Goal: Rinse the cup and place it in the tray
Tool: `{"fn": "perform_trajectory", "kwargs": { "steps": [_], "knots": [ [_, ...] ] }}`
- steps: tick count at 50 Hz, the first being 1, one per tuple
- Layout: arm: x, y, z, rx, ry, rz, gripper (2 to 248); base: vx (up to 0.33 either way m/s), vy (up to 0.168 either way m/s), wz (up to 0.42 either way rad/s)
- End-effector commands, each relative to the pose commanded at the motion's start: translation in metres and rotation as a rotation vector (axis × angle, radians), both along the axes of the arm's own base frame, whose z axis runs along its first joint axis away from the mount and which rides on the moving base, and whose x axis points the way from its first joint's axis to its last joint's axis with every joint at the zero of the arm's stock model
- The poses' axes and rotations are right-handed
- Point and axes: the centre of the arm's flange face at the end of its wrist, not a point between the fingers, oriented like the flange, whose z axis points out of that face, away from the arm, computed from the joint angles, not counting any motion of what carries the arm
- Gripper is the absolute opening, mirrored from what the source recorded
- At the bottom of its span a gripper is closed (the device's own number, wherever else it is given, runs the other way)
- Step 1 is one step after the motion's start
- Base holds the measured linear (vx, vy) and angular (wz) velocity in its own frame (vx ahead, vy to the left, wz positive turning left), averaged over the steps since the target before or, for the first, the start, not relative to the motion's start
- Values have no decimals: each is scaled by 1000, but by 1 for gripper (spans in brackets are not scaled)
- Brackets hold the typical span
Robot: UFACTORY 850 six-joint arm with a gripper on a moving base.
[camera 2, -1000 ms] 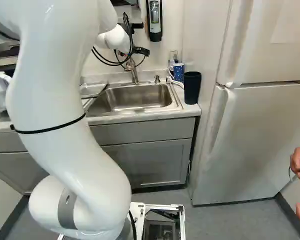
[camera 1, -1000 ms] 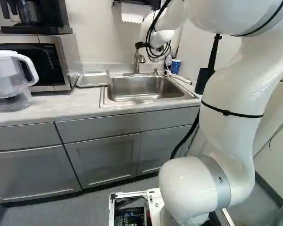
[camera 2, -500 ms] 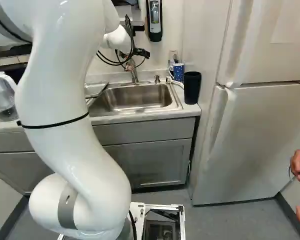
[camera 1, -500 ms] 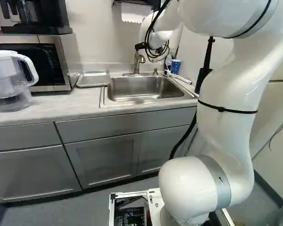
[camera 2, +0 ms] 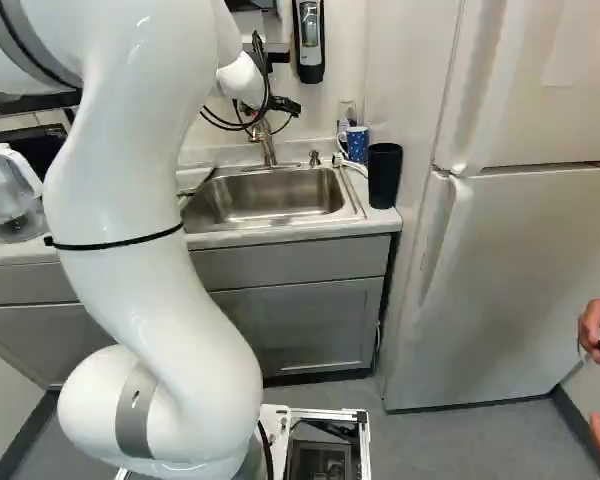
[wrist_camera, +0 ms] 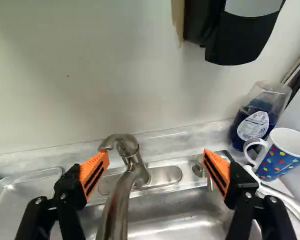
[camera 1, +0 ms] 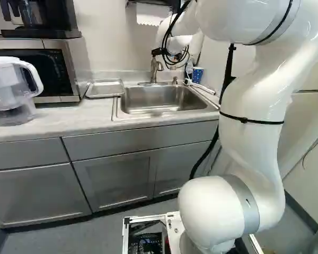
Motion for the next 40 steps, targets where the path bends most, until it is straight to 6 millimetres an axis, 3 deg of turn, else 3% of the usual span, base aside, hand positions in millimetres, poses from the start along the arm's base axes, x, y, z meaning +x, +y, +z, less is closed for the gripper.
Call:
{"fn": "perform_trajectory", "kwargs": {
  "steps": [40],
  "knots": [
    [25, -3, 4, -1, -86, -11, 247, 0, 0, 0]
  ]
}}
